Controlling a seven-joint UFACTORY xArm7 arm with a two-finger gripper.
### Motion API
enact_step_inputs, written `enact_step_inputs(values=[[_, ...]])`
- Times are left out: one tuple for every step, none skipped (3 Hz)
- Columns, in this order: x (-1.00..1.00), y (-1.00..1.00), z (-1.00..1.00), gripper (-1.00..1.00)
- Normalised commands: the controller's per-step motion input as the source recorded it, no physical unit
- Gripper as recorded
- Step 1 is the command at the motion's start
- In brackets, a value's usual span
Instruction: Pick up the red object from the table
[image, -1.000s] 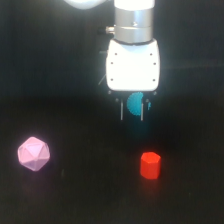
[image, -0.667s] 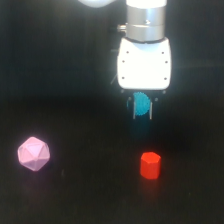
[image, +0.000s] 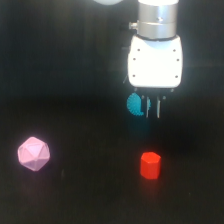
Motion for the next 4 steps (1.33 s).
enact_step_inputs(values=[[0.95, -0.16, 1.0, -0.77], [0.74, -0.03, 0.61, -0.11], [0.13, -0.21, -0.4, -0.16], [1.0, -1.0, 1.0, 0.32]])
